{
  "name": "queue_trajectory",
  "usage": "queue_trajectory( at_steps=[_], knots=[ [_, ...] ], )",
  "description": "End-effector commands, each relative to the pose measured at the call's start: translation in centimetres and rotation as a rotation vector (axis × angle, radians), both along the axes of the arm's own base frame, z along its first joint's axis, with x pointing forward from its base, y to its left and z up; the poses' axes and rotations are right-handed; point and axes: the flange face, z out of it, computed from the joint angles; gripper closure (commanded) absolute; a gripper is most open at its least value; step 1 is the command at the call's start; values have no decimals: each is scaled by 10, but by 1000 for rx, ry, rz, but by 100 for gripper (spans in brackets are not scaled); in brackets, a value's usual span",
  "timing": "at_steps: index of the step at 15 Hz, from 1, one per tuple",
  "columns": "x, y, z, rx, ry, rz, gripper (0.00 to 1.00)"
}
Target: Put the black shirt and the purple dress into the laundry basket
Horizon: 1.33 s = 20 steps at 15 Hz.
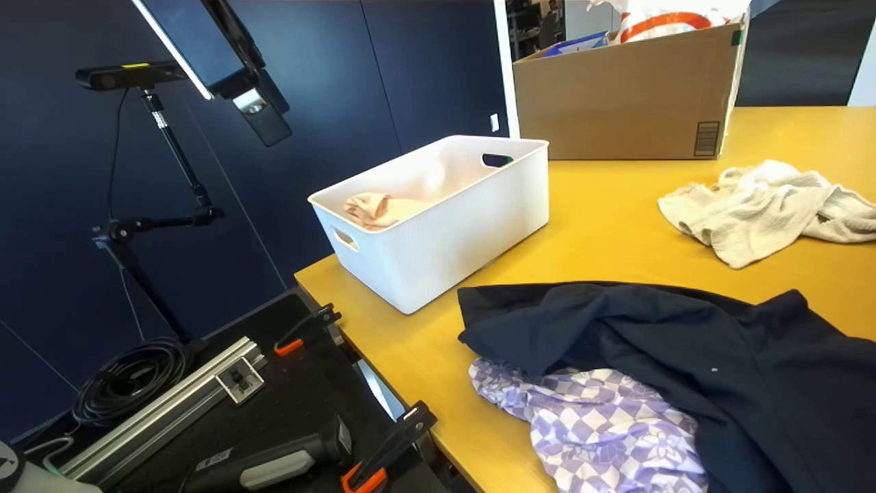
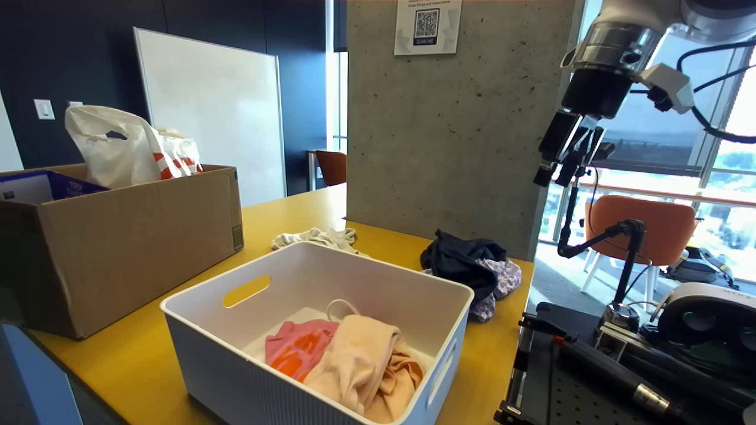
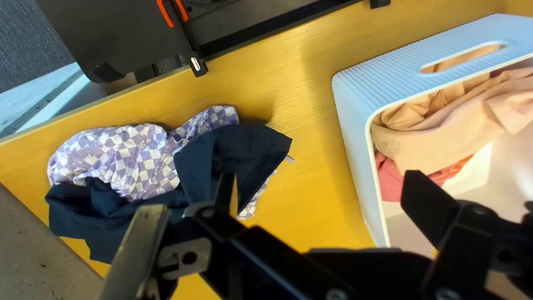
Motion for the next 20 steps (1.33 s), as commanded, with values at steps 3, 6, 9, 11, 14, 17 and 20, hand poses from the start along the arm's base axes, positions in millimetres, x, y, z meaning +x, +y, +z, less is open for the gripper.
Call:
queue_trajectory(
  at_steps=[3, 6, 9, 11, 14, 17, 20],
  knots=[
    [51, -62, -59, 72, 84, -119, 0],
    [85, -56, -97, 87, 141, -161, 0],
    [121, -66, -135, 52, 191, -255, 0],
    [141, -82, -164, 31, 263, -316, 0],
    [170, -93, -193, -37, 339, -379, 0],
    [196, -100, -212, -61, 405, -414, 0],
    [213, -92, -222, -73, 475, -404, 0]
  ],
)
